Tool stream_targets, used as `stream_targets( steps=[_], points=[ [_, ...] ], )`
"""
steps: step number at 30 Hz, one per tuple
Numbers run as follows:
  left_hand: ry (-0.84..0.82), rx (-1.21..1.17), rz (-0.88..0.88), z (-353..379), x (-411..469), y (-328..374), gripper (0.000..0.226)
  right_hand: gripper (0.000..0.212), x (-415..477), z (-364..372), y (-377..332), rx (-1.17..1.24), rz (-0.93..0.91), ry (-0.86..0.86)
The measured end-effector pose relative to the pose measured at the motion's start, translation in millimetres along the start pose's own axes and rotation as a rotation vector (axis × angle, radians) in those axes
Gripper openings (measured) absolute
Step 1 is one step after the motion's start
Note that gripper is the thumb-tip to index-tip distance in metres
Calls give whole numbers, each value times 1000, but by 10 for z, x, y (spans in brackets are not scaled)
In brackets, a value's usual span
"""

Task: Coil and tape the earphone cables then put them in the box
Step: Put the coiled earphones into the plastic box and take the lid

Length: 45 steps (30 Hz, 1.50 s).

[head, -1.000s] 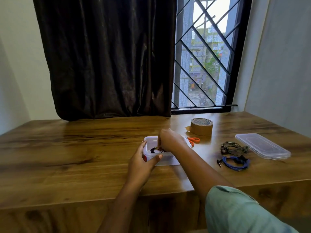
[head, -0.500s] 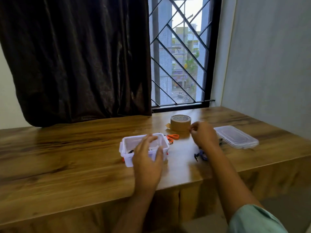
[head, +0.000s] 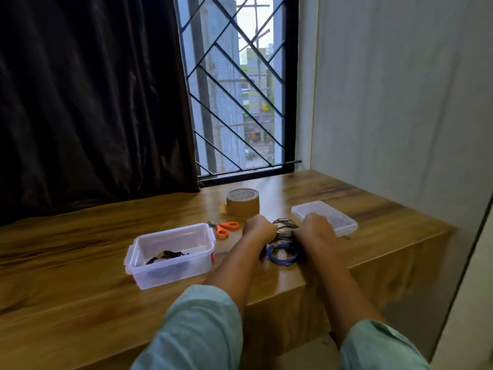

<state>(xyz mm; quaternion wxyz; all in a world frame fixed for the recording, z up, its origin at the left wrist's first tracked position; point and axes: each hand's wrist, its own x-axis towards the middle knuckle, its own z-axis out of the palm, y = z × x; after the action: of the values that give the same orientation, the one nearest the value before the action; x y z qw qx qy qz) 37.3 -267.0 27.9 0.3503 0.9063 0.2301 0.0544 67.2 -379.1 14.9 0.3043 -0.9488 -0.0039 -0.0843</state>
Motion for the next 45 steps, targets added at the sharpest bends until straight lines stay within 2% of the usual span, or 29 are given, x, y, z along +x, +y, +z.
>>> stream_targets(
  steps=[7, 10, 12, 15, 17, 20, 27, 32, 39, 42, 45],
  points=[
    [98, -27, -8, 132, 122, 31, 22, 27, 106, -40, 62, 133, 35, -61],
    [105, -160, 14, -9, 113, 42, 24, 15, 105, -98, 43, 250, 25, -94],
    [116, -262, 32, -210, 56, 46, 18, 10, 81, -152, -63, 376, -5, -94],
    [216, -311, 77, -616, -67, -19, 6, 8, 4, -225, -333, 613, -69, -104],
    [260, -409, 94, -908, -160, -128, 12, 4, -99, -226, -568, 730, -128, -137],
    [311, -476, 89, -1300, -378, -369, 13, 12, -314, -186, -879, 775, -201, -150],
    [368, -343, -40, -1688, -769, -1168, 11, 16, -890, 156, -1275, 463, -403, -230],
    [397, -68, -92, -1645, -743, -1489, 14, 17, -1156, 439, -1396, 120, -442, -150],
    [373, 380, -127, -1505, -615, -1429, 25, 20, -1250, 337, -1447, -157, -526, -58],
    [399, 465, -141, -1446, -610, -1380, 30, 23, -1268, 312, -1457, -194, -551, -60],
    [484, 438, -96, -1425, -619, -1339, 23, 19, -1240, 270, -1422, -101, -539, -51]
  ],
)
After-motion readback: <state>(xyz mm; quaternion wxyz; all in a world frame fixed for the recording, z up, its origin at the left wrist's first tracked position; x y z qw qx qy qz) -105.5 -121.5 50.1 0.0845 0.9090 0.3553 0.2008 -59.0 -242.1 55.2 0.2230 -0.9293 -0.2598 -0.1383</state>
